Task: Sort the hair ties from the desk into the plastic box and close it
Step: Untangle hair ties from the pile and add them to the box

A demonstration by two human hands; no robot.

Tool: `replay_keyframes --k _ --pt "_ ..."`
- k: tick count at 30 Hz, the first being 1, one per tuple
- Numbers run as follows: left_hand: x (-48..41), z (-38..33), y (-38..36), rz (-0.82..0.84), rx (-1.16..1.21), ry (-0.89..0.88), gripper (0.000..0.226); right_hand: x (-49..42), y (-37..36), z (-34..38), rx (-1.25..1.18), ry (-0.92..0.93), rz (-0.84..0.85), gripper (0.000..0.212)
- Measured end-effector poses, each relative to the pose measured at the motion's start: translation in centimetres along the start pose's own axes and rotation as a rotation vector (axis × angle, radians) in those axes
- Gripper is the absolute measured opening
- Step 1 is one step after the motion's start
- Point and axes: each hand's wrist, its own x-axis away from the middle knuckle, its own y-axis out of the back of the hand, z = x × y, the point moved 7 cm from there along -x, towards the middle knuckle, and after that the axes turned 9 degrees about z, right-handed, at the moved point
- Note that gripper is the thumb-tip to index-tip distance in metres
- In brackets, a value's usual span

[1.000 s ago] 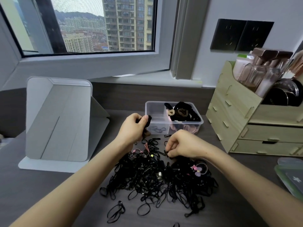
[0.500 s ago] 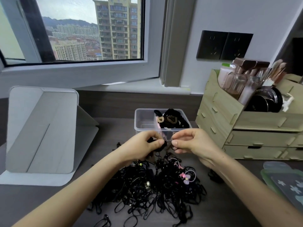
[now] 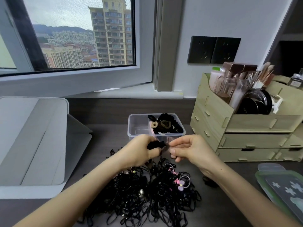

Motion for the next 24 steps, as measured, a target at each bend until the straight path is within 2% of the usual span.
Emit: replay_keyframes --k 3,5,7,13,17,21,24 --pt "-1.6 -0.5 2.3 -0.068 -0.064 0.020 0.006 0.0 -0.7 -0.7 0.256 -0.078 0.160 0.010" --pt "-3.6 -0.9 3.6 -0.094 -0.123 0.027 0.013 -0.1 -1.0 -1.0 0.470 -0.092 0.215 0.010" --pt "-6.1 -1.3 4.2 -0.124 -0.199 0.029 0.022 -0.4 -0.7 -0.5 0.578 -0.056 0.180 0.009" --pt "-12.1 -2.2 2.0 -0.152 -0.379 -0.054 0.023 -0.9 0.8 0.7 0.560 0.022 0.092 0.016" --pt "-13.0 -0.5 0.9 -0.189 -0.543 -0.005 0.036 -1.2 1.7 1.6 0.597 0.070 0.000 0.012" --pt "-12.3 0.7 0.5 -0.097 -0.323 0.047 0.050 -2.2 3.3 2.9 0.625 0.164 -0.234 0.017" --pt "-11.2 0.4 0.6 -0.004 0.060 0.020 0.067 -4.7 3.9 3.0 0.698 0.185 -0.345 0.027"
